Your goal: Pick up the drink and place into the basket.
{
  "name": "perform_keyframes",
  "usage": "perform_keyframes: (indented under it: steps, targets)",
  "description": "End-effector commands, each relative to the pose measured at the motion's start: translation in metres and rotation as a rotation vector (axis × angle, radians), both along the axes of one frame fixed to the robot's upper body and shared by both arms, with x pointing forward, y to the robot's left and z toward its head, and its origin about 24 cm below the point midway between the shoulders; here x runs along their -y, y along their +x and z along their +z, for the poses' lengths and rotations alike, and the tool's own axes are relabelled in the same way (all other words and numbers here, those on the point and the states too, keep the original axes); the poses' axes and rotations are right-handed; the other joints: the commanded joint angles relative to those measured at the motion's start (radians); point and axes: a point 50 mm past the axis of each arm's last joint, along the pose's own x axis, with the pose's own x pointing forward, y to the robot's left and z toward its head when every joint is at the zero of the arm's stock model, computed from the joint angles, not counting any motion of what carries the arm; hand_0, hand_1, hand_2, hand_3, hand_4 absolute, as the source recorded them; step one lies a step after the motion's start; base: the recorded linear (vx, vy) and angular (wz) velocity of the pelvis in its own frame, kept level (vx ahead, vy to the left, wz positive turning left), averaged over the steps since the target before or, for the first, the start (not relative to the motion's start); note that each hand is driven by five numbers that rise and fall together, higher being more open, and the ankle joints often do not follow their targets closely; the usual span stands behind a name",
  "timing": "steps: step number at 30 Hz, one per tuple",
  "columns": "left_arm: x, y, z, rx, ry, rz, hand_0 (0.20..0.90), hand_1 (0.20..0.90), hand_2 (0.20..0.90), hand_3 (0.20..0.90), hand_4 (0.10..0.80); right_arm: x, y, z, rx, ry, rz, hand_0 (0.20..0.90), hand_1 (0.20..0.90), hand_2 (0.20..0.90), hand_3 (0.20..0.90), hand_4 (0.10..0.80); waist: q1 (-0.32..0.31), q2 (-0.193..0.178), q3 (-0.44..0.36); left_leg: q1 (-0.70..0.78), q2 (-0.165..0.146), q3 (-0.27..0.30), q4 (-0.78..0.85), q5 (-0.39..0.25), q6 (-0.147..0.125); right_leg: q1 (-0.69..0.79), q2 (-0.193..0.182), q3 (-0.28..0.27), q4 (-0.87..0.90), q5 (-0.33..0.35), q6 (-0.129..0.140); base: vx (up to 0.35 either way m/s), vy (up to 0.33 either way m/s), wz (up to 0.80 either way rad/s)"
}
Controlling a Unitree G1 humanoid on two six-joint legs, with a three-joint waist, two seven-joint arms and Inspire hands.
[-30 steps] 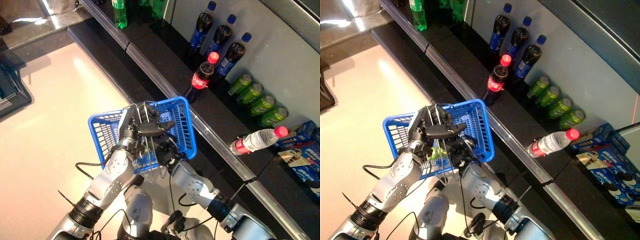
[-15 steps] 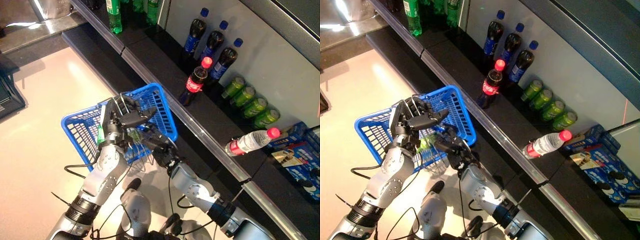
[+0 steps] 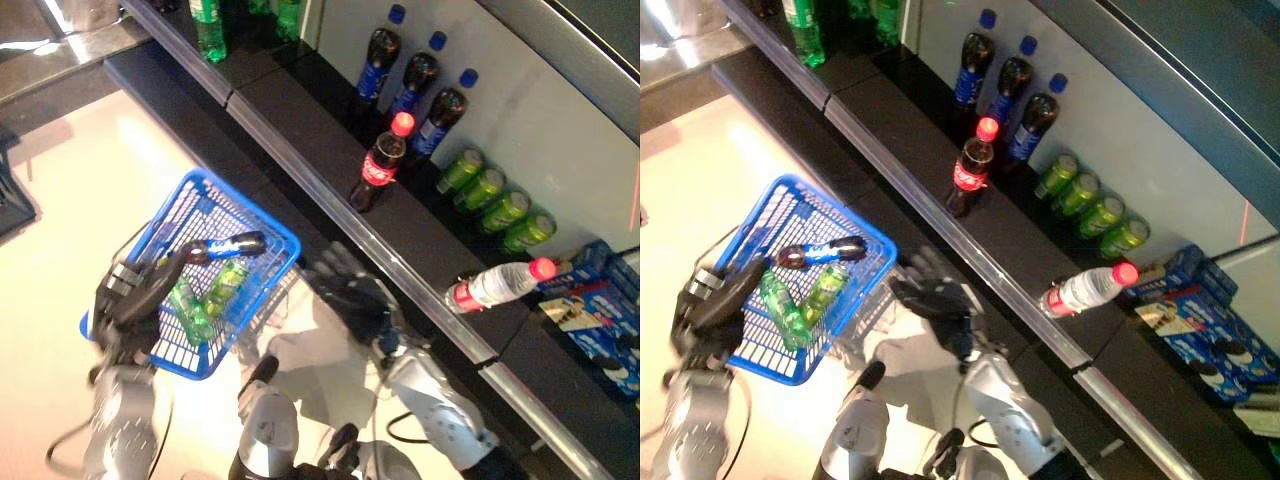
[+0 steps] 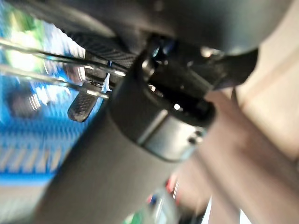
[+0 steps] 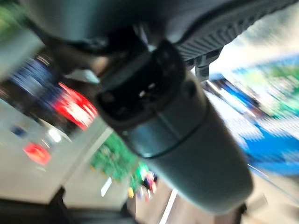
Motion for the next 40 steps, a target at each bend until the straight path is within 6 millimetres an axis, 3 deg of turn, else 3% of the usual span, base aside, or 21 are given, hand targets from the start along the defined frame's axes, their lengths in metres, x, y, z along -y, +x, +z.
perform_keyframes:
  steps: [1, 7, 9, 10, 19, 20, 26, 32, 40]
  targets:
    - [-0.016, -0.006, 0.1, 0.625, 0.373, 0.08, 0.3, 0.3, 0.3, 0.2, 0.1, -0.012, -0.025, -0.026, -0.031, -0.032, 0.115, 0.9, 0.9, 0.9, 0.9, 0.8, -0.03, 0.098, -0.311, -0.015, -0.035, 0.023, -0.069, 0.096, 0.047, 0.013, 0.055, 0.04, -0.041, 0.063, -0.037, -0.036, 0.004, 0.02]
    - [-0.024, -0.017, 0.053, 0.453, 0.238, 0.229, 0.3, 0.3, 0.3, 0.2, 0.1, 0.012, -0.053, -0.072, -0.198, -0.132, 0.118, 0.9, 0.9, 0.9, 0.9, 0.8, -0.094, 0.124, -0.35, -0.009, -0.008, 0.085, -0.114, 0.111, 0.037, 0.024, 0.055, 0.064, -0.104, 0.086, -0.027, -0.03, 0.031, -0.19]
    - [-0.025, -0.017, 0.044, 0.419, 0.178, 0.235, 0.3, 0.3, 0.3, 0.2, 0.1, 0.018, -0.058, -0.081, -0.239, -0.161, 0.112, 0.9, 0.9, 0.9, 0.9, 0.8, -0.104, 0.128, -0.356, -0.009, -0.004, 0.097, -0.119, 0.112, 0.034, 0.026, 0.054, 0.065, -0.115, 0.09, -0.025, -0.027, 0.016, -0.12]
    - [-0.025, -0.018, 0.029, 0.362, 0.15, 0.238, 0.3, 0.3, 0.3, 0.2, 0.1, 0.024, -0.063, -0.092, -0.287, -0.195, 0.1, 0.9, 0.9, 0.9, 0.9, 0.8, -0.117, 0.133, -0.363, -0.006, 0.001, 0.111, -0.127, 0.113, 0.03, 0.03, 0.053, 0.069, -0.129, 0.096, -0.023, -0.02, 0.001, -0.06]
    - [-0.027, -0.025, -0.044, 0.068, -0.061, 0.277, 0.3, 0.3, 0.3, 0.2, 0.1, 0.049, -0.094, -0.144, -0.511, -0.39, 0.144, 0.9, 0.9, 0.9, 0.9, 0.8, -0.174, 0.148, -0.394, 0.021, 0.026, 0.185, -0.173, 0.114, 0.017, 0.041, 0.048, 0.077, -0.192, 0.129, -0.01, -0.005, 0.002, -0.05]
    - [-0.025, -0.03, -0.061, 0.019, -0.105, 0.295, 0.3, 0.3, 0.3, 0.2, 0.1, 0.054, -0.102, -0.156, -0.558, -0.423, 0.146, 0.9, 0.9, 0.9, 0.9, 0.8, -0.182, 0.15, -0.4, 0.026, 0.029, 0.195, -0.176, 0.111, 0.015, 0.041, 0.046, 0.077, -0.198, 0.131, -0.008, -0.006, 0.003, -0.13]
    - [-0.003, -0.05, -0.121, -0.282, -0.269, 0.307, 0.3, 0.3, 0.3, 0.2, 0.1, 0.081, -0.145, -0.199, -0.806, -0.513, 0.137, 0.9, 0.9, 0.9, 0.9, 0.8, -0.208, 0.154, -0.415, 0.049, 0.043, 0.236, -0.19, 0.096, 0.016, 0.042, 0.044, 0.071, -0.232, 0.151, -0.001, -0.008, -0.008, -0.11]
    - [0.028, -0.083, -0.163, -0.57, -0.432, 0.345, 0.3, 0.3, 0.3, 0.2, 0.1, 0.094, -0.174, -0.211, -0.959, -0.511, 0.126, 0.9, 0.9, 0.9, 0.9, 0.8, -0.231, 0.15, -0.431, 0.062, 0.048, 0.276, -0.205, 0.081, 0.018, 0.047, 0.042, 0.067, -0.266, 0.172, 0.007, -0.016, -0.011, -0.12]
    - [0.05, -0.095, -0.177, -0.704, -0.448, 0.285, 0.3, 0.3, 0.3, 0.2, 0.1, 0.097, -0.179, -0.213, -0.984, -0.523, 0.112, 0.9, 0.9, 0.9, 0.9, 0.8, -0.258, 0.143, -0.438, 0.059, 0.051, 0.321, -0.205, 0.066, 0.015, 0.045, 0.036, 0.068, -0.298, 0.195, 0.011, -0.027, -0.004, -0.07]
